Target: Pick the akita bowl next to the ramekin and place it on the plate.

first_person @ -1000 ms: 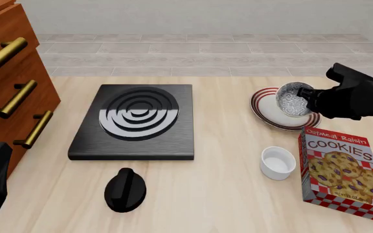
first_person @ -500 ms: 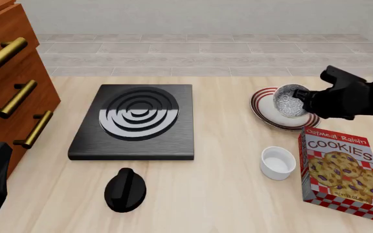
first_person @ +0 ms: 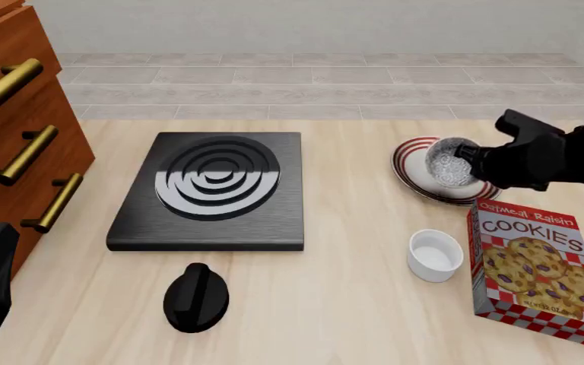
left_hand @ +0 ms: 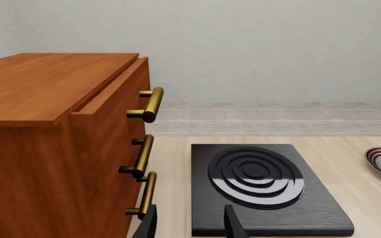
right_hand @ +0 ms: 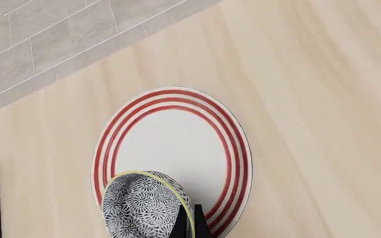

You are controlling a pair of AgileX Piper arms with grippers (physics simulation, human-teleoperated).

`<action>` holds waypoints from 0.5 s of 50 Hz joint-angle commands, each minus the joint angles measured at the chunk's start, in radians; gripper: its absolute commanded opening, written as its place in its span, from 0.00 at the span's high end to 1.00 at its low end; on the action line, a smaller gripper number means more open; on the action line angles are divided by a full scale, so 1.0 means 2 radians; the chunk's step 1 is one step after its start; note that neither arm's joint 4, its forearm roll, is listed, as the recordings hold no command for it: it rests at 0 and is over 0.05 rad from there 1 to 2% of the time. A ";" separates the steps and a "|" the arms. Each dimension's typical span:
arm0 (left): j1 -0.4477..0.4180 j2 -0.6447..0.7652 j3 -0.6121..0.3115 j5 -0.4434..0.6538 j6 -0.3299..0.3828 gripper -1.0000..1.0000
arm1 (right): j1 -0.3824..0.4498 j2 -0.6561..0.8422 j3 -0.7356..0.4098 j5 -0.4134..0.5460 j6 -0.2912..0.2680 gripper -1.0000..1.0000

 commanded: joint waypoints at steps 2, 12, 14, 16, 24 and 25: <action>0.000 0.000 0.000 0.000 0.000 0.00 | -0.002 0.013 -0.011 -0.003 0.000 1.00; 0.000 0.000 0.000 0.000 0.000 0.00 | -0.010 0.032 -0.021 -0.005 -0.015 1.00; 0.000 0.000 0.000 0.000 0.000 0.00 | -0.010 0.032 -0.023 -0.005 -0.015 1.00; 0.000 0.000 0.000 0.000 0.000 0.00 | -0.011 0.033 -0.024 -0.004 -0.016 1.00; 0.000 0.000 0.000 0.000 0.000 0.00 | -0.010 0.036 -0.029 -0.002 -0.016 1.00; 0.000 0.000 0.000 0.000 0.000 0.00 | -0.010 0.037 -0.030 -0.002 -0.016 1.00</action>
